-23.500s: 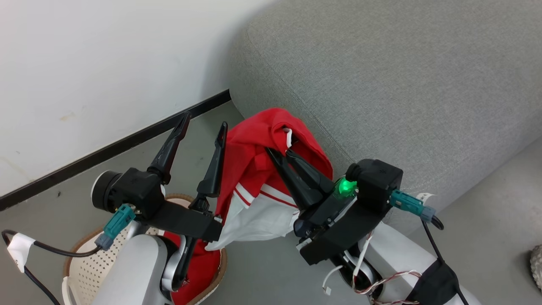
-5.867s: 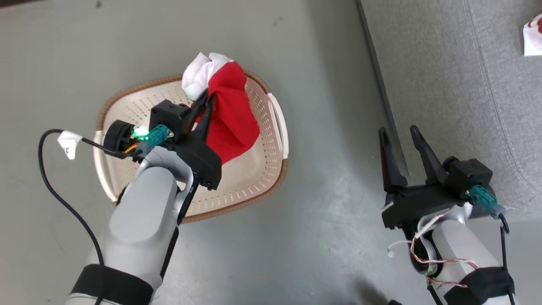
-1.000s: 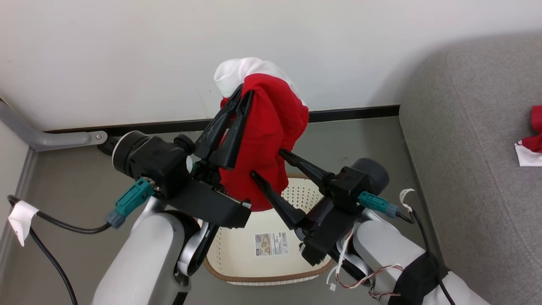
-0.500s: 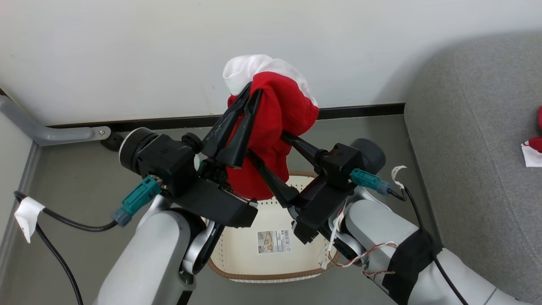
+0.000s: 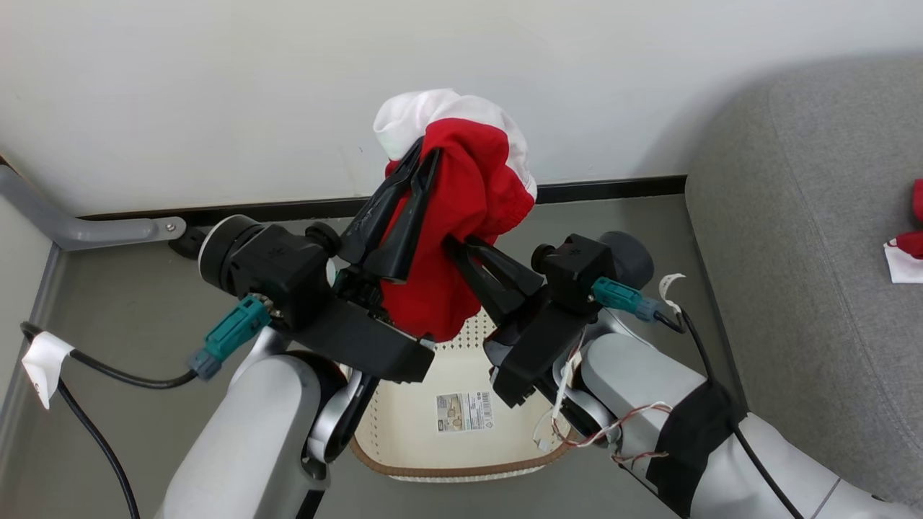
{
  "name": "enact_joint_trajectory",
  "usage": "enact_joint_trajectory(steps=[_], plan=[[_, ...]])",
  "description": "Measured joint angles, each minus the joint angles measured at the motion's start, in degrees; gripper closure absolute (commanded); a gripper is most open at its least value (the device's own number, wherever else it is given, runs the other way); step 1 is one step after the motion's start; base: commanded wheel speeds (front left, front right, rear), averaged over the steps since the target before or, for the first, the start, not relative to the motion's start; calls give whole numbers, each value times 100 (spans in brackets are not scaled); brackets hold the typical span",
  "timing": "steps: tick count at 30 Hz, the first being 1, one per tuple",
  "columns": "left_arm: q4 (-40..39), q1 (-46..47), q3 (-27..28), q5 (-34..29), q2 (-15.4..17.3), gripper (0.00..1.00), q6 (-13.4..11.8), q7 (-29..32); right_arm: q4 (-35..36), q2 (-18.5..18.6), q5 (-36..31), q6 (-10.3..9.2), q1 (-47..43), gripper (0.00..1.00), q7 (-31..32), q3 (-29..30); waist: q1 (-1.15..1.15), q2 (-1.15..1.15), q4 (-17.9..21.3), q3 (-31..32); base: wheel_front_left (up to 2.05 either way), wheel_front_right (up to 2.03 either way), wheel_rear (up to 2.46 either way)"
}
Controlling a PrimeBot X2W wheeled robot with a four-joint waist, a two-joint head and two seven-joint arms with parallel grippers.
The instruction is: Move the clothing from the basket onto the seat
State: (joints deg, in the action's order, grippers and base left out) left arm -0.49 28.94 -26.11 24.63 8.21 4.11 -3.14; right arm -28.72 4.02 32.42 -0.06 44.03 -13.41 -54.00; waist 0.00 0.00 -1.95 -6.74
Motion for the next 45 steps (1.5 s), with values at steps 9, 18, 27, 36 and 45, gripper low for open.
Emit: enact_joint_trajectory(steps=[9,18,27,36,45], plan=[[133,0,93,-1,64,58,-9,-35,33,1,148,-46,11,100,-37,-88,0,0,110,-12,0,0,0],[272,0,119,-1,66,0,-15,-56,77,0,268,-82,13,100,-81,-109,0,0,198,-29,0,0,0],[368,13,144,-1,69,0,-14,-100,113,1,313,-103,34,100,-85,-137,0,0,234,-66,0,0,0],[410,15,171,-2,123,0,-16,-158,185,0,356,-146,83,100,-87,-103,0,0,346,-39,0,0,0],[472,-16,218,-18,209,0,-67,-212,212,-1,390,-171,73,100,-87,-45,0,0,607,19,0,0,0]])
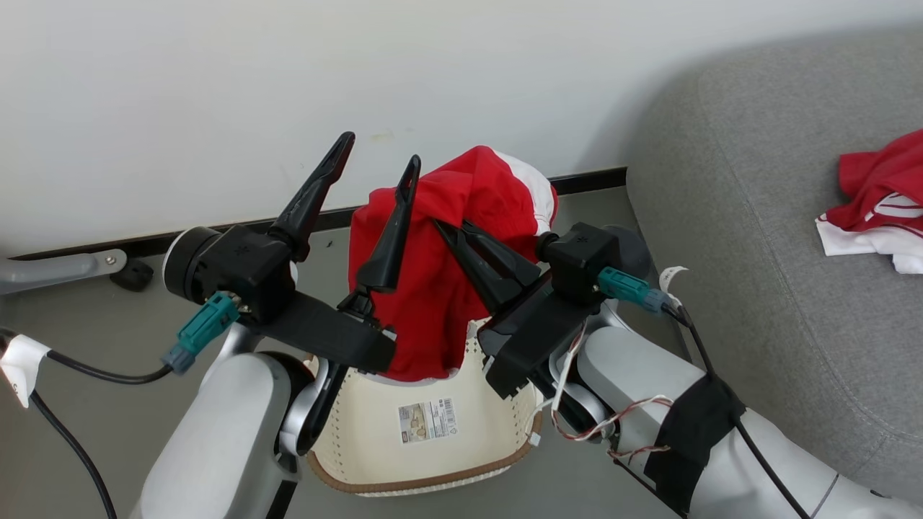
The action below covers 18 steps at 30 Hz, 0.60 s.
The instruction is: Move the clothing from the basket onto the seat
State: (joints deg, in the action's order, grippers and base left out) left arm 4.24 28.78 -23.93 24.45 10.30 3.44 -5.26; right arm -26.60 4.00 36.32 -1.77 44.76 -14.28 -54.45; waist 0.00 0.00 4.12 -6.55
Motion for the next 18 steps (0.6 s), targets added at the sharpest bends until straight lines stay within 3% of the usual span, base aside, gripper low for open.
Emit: enact_joint_trajectory(steps=[18], plan=[[56,-113,56,-31,79,0,-44,-73,223,1,-107,0,-301,100,0,221,0,0,741,-42,0,0,0]])
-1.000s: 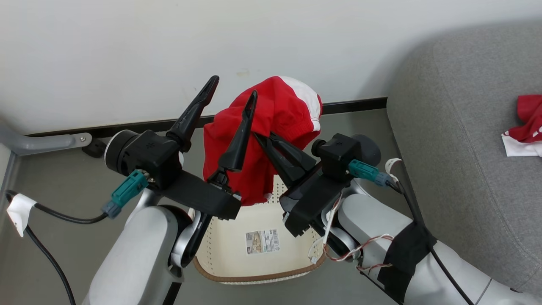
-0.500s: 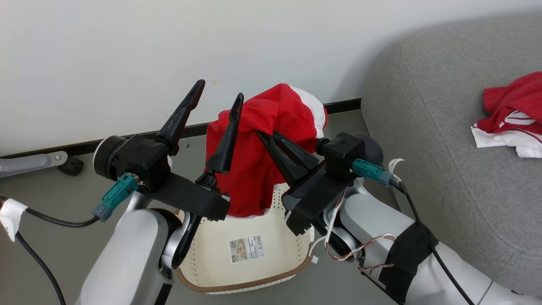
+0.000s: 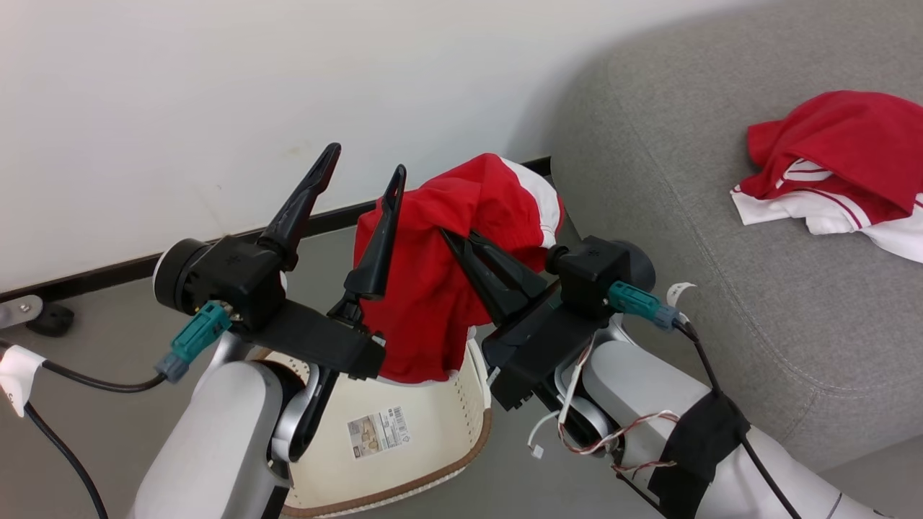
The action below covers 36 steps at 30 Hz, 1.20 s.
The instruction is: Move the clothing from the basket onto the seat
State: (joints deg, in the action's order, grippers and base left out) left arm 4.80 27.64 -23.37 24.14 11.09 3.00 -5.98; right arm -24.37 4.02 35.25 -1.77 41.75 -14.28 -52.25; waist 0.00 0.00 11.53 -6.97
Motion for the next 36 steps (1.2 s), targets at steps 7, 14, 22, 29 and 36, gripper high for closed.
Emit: enact_joint_trajectory(steps=[7,14,22,29,36], plan=[[99,1,22,-4,15,0,-9,-26,156,25,-101,-24,-111,100,0,155,0,0,314,-59,0,0,0],[162,1,37,-4,22,0,-49,-69,374,105,-209,-58,-279,100,-1,303,0,0,603,-132,0,0,0],[170,1,63,-12,81,0,-49,-121,602,182,-314,-123,-393,100,-1,471,0,0,912,-267,0,0,0],[250,4,59,-51,110,0,-49,-126,706,169,-356,-131,-490,100,-1,577,0,0,1207,-371,0,0,0],[311,9,55,-55,136,0,-47,-132,860,164,-465,-132,-591,100,-1,699,0,0,1515,-443,0,0,0]])
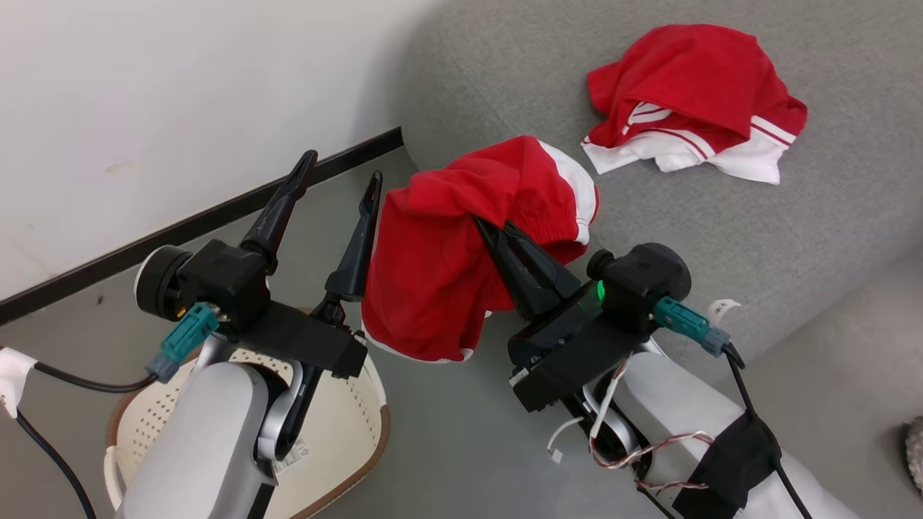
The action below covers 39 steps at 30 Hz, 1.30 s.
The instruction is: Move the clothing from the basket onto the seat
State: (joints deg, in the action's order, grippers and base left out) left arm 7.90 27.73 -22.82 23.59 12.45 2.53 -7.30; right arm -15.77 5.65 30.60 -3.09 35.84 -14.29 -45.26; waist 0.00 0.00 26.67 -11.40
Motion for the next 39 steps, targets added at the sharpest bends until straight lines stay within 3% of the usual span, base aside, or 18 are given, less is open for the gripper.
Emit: enact_joint_trajectory(steps=[11,24,39], plan=[[43,32,-93,-52,-27,0,0,-38,245,27,-111,-52,-225,100,0,267,-1,1,353,-159,0,0,0],[248,139,-179,-52,-54,0,58,-58,457,220,-256,-152,-294,100,0,847,-1,0,402,-297,0,0,0],[253,134,-191,-52,4,0,102,-112,483,882,-293,-234,-97,100,-1,2102,0,0,393,-456,0,0,0]])
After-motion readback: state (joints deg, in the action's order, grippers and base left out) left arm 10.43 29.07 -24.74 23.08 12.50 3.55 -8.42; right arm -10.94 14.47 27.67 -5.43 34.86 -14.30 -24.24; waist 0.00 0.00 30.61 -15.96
